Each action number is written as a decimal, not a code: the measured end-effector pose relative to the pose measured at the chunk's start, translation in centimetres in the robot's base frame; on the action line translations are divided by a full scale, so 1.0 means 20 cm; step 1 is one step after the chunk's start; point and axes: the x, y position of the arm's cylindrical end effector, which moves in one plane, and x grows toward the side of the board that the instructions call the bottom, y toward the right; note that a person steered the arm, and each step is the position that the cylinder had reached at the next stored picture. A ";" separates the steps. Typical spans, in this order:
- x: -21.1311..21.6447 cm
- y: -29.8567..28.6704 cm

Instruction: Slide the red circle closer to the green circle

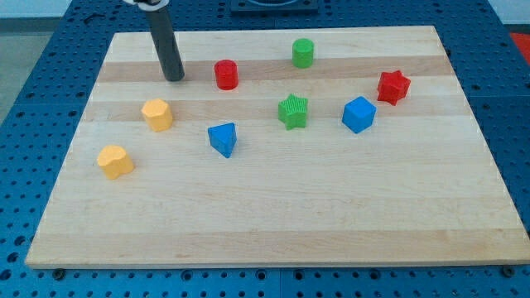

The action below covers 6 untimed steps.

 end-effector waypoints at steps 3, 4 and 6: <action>0.00 0.49; -0.02 0.38; -0.11 0.83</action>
